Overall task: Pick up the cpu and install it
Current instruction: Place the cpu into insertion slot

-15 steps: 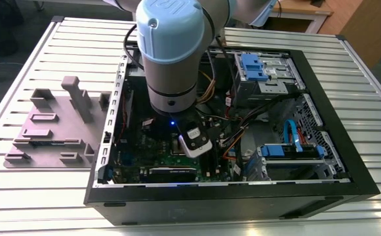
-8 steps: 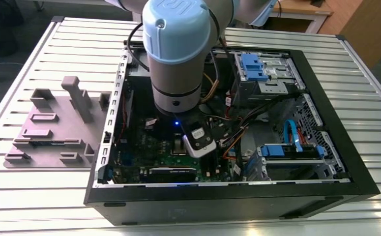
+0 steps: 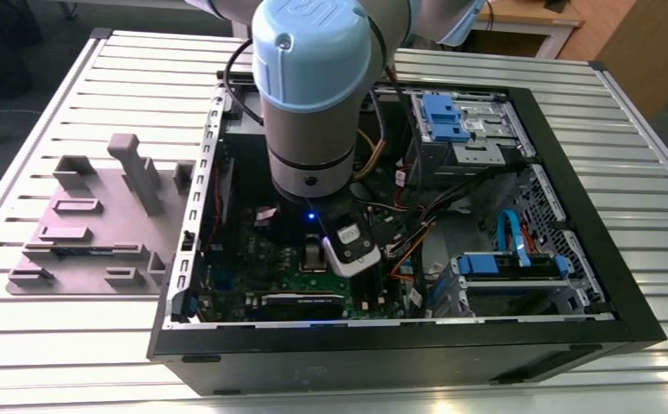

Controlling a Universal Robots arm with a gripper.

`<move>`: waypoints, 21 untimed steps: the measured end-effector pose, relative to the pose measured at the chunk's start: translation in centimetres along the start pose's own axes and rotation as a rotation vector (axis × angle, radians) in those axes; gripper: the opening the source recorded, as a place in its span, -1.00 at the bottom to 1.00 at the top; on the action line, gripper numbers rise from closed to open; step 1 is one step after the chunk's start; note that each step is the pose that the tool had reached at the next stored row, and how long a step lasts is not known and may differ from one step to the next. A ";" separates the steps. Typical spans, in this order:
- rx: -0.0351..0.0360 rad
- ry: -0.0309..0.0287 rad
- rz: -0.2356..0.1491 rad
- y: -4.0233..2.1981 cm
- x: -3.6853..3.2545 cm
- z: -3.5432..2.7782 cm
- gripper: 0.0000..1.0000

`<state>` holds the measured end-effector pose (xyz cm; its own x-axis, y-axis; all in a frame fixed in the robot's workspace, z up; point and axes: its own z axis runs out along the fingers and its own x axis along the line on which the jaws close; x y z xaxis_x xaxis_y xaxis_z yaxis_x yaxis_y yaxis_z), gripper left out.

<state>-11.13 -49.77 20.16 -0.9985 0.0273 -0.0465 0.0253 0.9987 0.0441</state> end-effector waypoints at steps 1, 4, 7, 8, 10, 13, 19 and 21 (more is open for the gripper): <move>-0.0001 0.0000 0.000 0.00 -0.01 0.00 -0.46; -0.0001 -0.0001 0.000 0.00 -0.09 0.02 -0.33; 0.0001 0.0004 -0.003 0.00 -0.30 0.12 -0.33; 0.0004 0.0005 -0.003 0.00 -0.30 0.13 -0.33; 0.0002 0.0004 -0.003 0.00 -0.30 0.17 -0.33; 0.0003 0.0004 -0.003 0.00 -0.30 0.17 -0.33; 0.0000 0.0002 -0.003 0.00 -0.30 0.34 -0.18; 0.0004 0.0004 -0.003 -0.02 -0.28 0.47 -0.18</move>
<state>-10.83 -49.78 19.70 -0.9986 0.0241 -0.0462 0.0221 0.9988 0.0435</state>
